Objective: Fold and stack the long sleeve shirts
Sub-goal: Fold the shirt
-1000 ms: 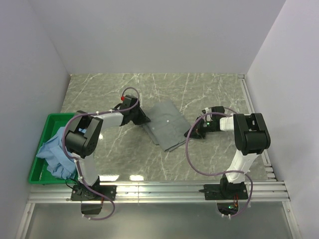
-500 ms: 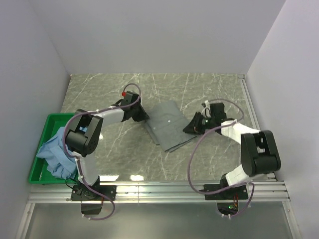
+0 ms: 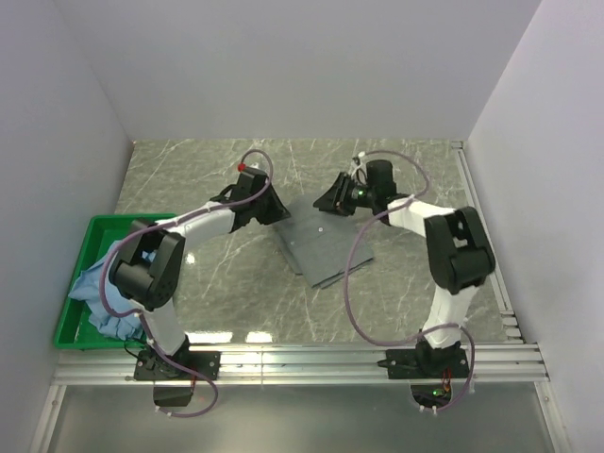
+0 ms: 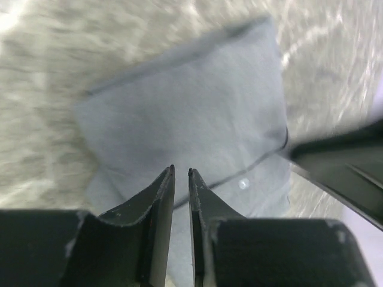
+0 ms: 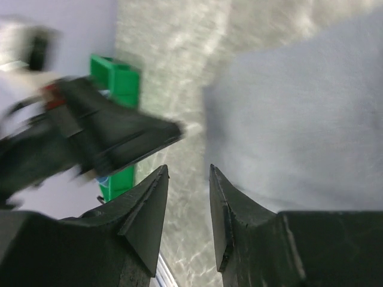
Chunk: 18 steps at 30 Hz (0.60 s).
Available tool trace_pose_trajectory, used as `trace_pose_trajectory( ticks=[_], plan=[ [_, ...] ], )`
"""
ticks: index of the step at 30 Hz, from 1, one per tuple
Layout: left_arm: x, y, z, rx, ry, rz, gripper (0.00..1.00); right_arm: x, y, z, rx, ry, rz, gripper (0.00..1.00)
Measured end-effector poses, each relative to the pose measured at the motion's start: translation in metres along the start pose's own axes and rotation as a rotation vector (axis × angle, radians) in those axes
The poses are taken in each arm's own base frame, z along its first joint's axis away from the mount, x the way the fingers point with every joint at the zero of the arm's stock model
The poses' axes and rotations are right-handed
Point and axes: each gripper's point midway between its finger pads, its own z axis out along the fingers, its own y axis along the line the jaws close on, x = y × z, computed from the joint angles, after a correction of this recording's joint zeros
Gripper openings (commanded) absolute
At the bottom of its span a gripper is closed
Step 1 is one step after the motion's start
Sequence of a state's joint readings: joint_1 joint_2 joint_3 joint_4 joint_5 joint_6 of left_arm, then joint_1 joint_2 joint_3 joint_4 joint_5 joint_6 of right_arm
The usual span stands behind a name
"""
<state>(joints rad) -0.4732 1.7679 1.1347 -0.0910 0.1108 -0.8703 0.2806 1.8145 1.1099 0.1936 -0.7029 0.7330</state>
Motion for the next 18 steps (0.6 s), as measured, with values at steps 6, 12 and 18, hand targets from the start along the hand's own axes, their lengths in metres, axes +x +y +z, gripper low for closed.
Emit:
trace_pose_trajectory(
  ticks=[6, 12, 18],
  plan=[
    [0.040, -0.032, 0.008, 0.085, 0.079, 0.085, 0.19, 0.042, -0.068, 0.030, 0.086, 0.081, 0.164, 0.40],
    [0.102, -0.012, 0.020, 0.073, 0.247, 0.052, 0.15, 0.047, -0.080, 0.030, 0.058, 0.069, 0.205, 0.39],
    [0.115, 0.003, 0.021, 0.061, 0.301, -0.010, 0.14, 0.043, -0.081, 0.025, 0.040, 0.066, 0.219, 0.39]
  ],
)
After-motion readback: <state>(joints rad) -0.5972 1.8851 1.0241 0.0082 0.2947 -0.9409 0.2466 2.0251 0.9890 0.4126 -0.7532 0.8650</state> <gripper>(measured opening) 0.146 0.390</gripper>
